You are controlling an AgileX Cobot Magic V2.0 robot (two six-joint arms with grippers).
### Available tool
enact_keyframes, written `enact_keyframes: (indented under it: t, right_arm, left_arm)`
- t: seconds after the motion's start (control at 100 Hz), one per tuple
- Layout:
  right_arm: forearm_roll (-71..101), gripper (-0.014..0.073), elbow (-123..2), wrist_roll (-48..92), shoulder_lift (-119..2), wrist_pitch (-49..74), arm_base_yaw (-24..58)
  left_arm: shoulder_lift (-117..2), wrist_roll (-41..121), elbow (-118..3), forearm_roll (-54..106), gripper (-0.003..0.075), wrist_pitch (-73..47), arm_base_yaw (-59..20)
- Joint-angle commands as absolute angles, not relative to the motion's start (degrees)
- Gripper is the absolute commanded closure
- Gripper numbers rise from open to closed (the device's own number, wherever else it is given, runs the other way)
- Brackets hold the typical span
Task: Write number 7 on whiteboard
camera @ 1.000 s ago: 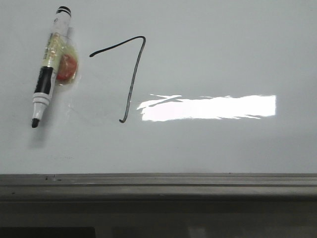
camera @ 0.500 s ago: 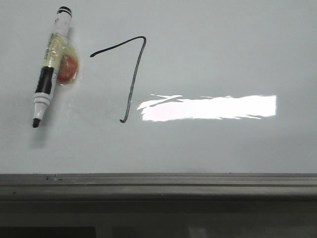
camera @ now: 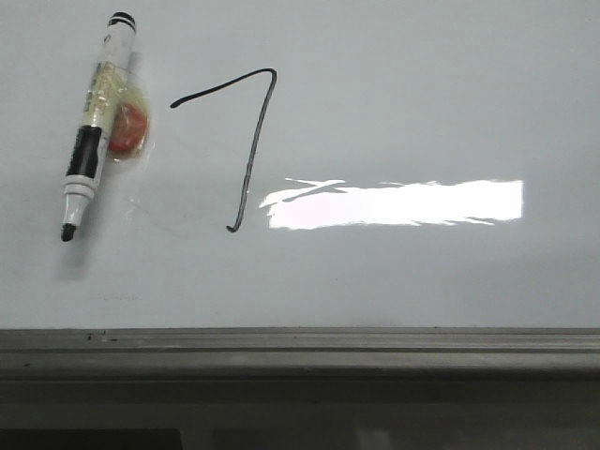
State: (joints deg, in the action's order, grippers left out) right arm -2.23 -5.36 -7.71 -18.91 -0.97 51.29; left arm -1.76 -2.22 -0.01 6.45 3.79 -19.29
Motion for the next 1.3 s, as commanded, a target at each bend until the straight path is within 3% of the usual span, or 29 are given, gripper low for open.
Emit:
enact_keyframes:
  t: [0.0,0.17,0.32,0.45,1.29]
  right_arm:
    - [-2.74,0.0660,-6.79,-7.46,-19.14,-5.06,51.29]
    - [-2.74,0.0660,-6.79,-7.46,-19.14,-5.06,51.29]
    - [-2.74,0.0660,-6.79,-7.46,-19.14,-5.06,51.29]
    - [-2.74,0.0660,-6.79,-7.46,-19.14,-5.06,51.29]
    - [-2.74,0.0660,-6.79,-7.46,-19.14,-5.06,51.29]
  left_arm:
    - [-0.81,-2.30,1.42,4.78,0.0739,5.21,-14.35]
    - [2.06,-2.30,1.42,4.68,0.0739,-1.03,-3.98]
    - [2.06,-2.30,1.42,4.68,0.0739,-7.96,0.55]
    - [2.06,-2.83,1.42,5.17,0.0739,-17.06,0.80]
    - [2.06,-2.84,1.42,5.31,0.0739,-17.06,0.80]
